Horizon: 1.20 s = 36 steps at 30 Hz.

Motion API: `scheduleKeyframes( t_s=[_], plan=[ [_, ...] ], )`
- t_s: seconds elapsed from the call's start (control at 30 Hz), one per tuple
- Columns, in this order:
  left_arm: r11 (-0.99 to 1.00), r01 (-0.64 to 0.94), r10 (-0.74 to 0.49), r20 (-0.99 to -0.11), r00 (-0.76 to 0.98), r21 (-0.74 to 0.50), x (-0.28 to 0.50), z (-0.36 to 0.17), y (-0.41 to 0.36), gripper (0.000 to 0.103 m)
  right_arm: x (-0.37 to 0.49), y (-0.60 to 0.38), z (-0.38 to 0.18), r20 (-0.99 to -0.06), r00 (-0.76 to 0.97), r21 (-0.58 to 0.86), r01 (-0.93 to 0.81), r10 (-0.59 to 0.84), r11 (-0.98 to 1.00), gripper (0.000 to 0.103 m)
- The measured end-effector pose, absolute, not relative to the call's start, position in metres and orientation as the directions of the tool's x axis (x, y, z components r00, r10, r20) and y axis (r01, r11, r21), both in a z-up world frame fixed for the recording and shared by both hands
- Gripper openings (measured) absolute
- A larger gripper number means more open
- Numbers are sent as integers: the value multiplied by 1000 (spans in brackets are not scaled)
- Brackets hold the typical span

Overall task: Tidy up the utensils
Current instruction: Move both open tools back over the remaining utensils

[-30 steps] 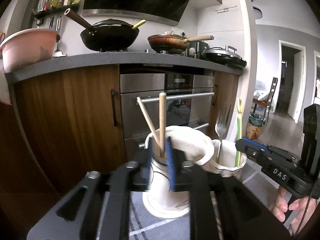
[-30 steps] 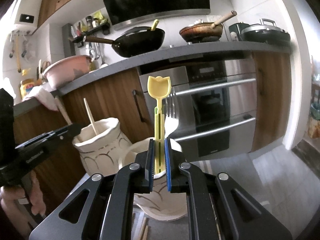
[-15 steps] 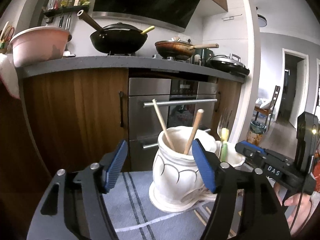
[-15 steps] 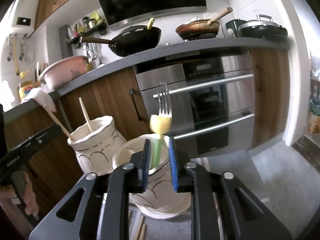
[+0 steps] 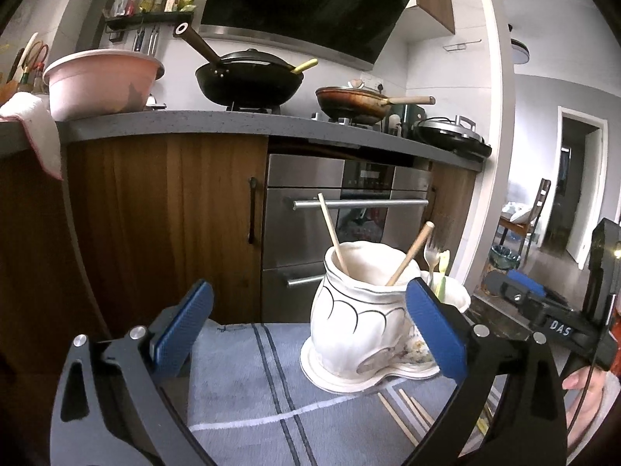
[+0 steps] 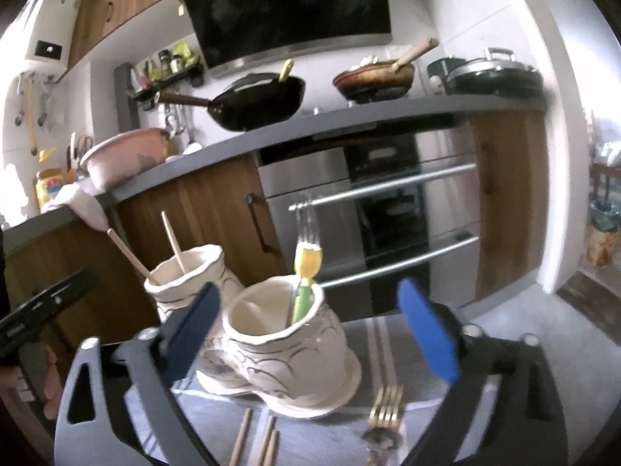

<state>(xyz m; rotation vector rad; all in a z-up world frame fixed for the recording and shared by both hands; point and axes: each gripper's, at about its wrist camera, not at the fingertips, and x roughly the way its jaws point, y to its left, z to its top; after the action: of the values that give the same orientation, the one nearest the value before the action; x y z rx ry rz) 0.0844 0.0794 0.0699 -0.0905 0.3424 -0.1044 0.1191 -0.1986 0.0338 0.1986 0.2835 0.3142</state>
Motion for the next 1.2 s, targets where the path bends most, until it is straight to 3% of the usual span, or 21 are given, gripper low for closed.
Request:
scheduleKeyframes(
  t_s=[0.4,0.57,0.9,1.2],
  plan=[
    [988,153,-154,-413,898,-36,55,54,56,98,91,-247,18,-341,918,209,-135,202,968,98],
    [984,178,-150,-506,849,7,55,34,40,98,82,-262,0,-422,885,232,-102,194,967,98],
    [989,147,-124,-689,714,-25,71,-21,19,98,73,-248,-34,-560,803,165,-135,205,977,98],
    [983,184,-134,-751,647,-18,72,-44,-1,98,75,-233,-46,-626,743,132,-200,238,971,92]
  ],
)
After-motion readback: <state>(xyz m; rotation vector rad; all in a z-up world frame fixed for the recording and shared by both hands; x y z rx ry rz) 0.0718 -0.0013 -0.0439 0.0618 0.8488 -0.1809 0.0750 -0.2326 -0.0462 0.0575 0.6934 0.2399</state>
